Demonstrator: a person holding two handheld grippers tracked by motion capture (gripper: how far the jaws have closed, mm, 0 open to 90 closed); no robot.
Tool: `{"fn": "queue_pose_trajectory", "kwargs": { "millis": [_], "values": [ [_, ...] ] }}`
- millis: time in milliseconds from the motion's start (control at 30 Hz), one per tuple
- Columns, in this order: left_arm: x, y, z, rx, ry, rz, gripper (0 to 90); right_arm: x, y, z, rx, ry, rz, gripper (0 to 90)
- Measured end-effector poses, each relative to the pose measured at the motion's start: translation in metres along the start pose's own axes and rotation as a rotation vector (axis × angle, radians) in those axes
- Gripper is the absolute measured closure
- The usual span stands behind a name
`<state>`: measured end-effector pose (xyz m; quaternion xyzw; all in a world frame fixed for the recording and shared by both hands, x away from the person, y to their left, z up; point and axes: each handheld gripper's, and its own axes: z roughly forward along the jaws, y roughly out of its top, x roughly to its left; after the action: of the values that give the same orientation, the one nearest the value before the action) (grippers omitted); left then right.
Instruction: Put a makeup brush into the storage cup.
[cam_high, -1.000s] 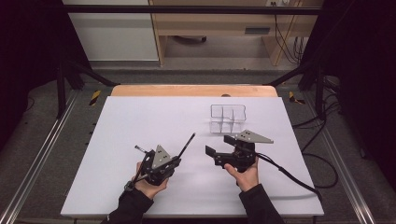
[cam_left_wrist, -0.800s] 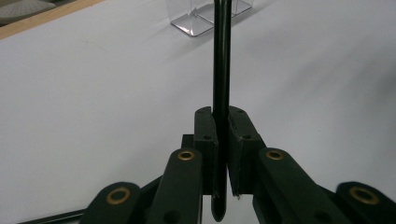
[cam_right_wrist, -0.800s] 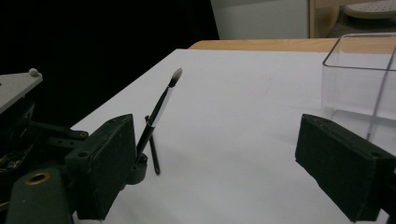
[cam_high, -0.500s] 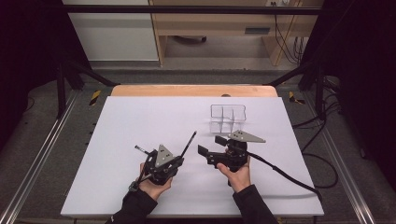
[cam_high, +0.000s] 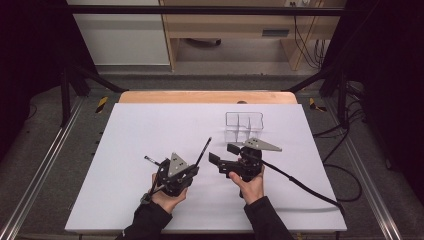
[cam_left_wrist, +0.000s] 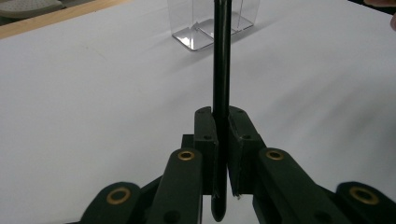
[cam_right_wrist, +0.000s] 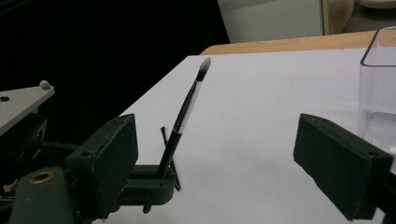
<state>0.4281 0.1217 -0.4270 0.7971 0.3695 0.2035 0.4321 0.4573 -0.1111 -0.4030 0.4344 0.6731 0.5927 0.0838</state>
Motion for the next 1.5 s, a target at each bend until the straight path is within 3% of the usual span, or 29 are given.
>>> {"fn": "queue_pose_trajectory", "kwargs": {
  "millis": [533,1067,1367,1500],
  "values": [
    [-0.01,0.005,0.006,-0.011,0.001,-0.026,82.8,0.005,-0.001,0.011,0.007,0.031,0.047,30.5],
    [-0.021,0.008,0.011,-0.016,-0.009,-0.035,82.9,0.004,-0.004,0.016,0.004,0.042,0.096,64.4],
    [-0.022,0.008,0.01,-0.024,-0.008,-0.039,82.9,0.005,-0.004,0.016,-0.008,0.049,0.12,79.9],
    [-0.022,0.007,0.009,-0.024,-0.011,-0.042,82.8,0.005,-0.004,0.016,-0.015,0.064,0.125,82.6]
  ]
}}
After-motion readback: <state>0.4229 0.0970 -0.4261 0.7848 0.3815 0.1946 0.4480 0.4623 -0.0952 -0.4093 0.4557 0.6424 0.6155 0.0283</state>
